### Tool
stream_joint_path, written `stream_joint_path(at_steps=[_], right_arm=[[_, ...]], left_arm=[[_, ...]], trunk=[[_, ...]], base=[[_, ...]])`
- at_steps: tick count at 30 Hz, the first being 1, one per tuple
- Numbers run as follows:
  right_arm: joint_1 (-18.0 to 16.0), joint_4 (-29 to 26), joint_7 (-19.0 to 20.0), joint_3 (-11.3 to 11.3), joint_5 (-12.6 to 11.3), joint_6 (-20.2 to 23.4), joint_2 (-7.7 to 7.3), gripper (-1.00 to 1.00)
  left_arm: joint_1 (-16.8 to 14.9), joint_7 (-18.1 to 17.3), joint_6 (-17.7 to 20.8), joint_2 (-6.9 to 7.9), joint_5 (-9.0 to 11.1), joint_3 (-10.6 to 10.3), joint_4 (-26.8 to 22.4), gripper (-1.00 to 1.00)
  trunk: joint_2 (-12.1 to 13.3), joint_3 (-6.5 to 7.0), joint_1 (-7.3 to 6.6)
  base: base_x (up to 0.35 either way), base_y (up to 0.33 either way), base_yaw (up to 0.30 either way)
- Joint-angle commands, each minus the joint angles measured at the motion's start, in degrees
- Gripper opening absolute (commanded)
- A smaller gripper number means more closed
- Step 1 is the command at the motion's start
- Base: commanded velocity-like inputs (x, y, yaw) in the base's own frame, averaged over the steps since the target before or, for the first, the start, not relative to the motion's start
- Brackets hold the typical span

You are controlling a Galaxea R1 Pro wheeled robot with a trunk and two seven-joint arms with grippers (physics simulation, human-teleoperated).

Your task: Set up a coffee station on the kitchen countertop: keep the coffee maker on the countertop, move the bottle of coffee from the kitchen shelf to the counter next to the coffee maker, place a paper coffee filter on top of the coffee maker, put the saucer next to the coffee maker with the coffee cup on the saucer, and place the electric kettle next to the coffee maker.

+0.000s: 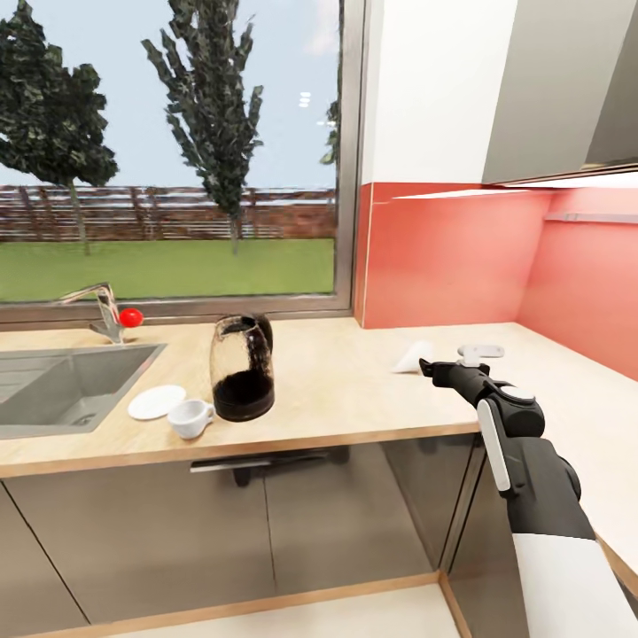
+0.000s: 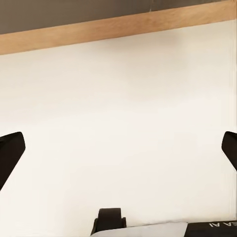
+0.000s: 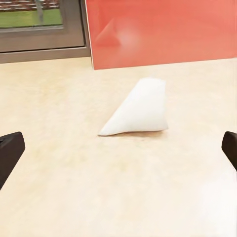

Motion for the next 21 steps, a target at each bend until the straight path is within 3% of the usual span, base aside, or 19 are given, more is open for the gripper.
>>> stream_joint_path(at_steps=[1, 21], right_arm=[[0.0, -0.1, 0.3, -0.1, 0.0, 0.3, 0.00, 1.00], [0.0, 0.1, 0.3, -0.1, 0.0, 0.2, 0.00, 1.00]], left_arm=[[0.0, 0.0, -0.1, -0.02, -0.3, 0.1, -0.1, 1.00], [0.0, 0.0, -0.1, -0.02, -0.3, 0.2, -0.1, 1.00]], trunk=[[0.0, -0.05, 0.02], [0.0, -0.05, 0.02]], base=[[0.123, -0.086, 0.000], [0.095, -0.060, 0.000]])
